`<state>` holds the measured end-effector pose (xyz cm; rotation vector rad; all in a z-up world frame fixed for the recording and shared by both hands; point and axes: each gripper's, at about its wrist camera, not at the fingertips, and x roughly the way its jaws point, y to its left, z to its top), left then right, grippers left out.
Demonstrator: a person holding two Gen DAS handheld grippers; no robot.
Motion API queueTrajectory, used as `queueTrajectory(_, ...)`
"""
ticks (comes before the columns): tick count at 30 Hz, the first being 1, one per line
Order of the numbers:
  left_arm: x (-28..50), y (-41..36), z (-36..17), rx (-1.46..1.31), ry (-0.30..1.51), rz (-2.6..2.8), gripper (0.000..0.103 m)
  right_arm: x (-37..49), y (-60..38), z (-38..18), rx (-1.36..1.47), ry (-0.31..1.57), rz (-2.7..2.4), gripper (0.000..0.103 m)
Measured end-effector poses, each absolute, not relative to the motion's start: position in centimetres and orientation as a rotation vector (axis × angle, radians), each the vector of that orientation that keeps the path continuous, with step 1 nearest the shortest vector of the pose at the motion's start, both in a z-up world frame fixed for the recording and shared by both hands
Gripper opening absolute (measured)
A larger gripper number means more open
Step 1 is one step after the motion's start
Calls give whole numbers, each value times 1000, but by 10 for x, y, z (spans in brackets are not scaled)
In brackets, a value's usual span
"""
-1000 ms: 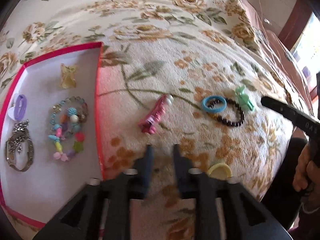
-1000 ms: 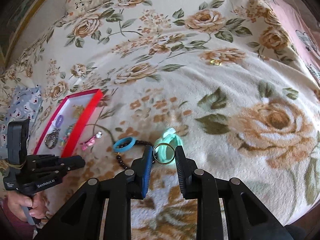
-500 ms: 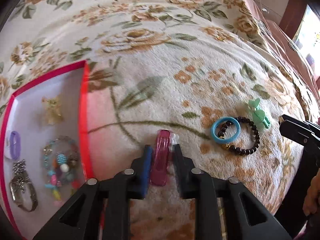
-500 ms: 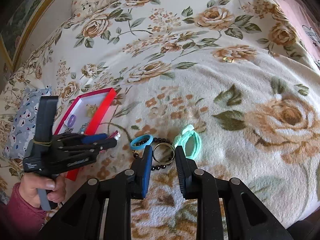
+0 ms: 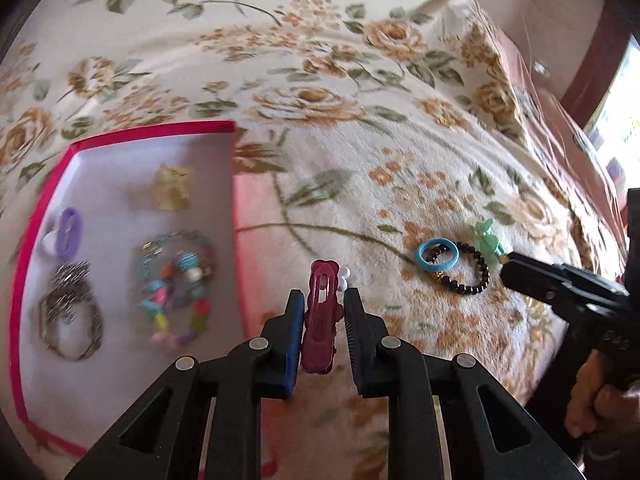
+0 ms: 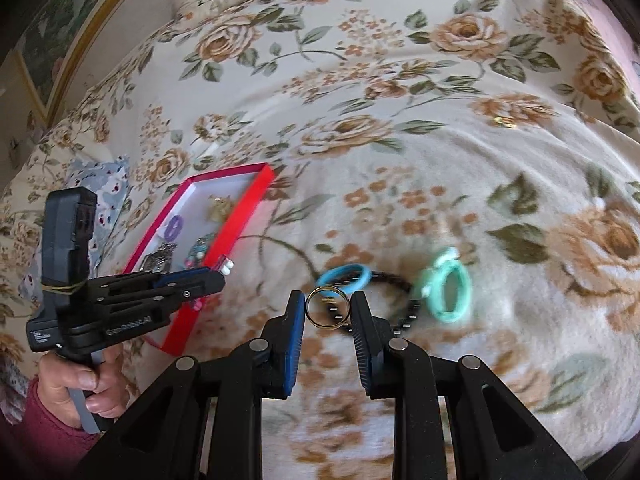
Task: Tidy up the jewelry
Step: 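Carry the pink clip and gold ring into the box and open both tools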
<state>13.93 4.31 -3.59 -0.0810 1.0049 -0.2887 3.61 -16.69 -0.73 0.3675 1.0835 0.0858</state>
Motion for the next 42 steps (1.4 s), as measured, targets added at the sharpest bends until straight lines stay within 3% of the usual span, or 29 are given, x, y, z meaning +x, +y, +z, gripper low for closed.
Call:
queueTrajectory(21,55,159,-2,-239,925,-75,19,86,-38,-8,278,1109,388,23)
queueTrajectory(42,63,205,-22,-218,977,95,19,116,39,-54,142,1221,510,23)
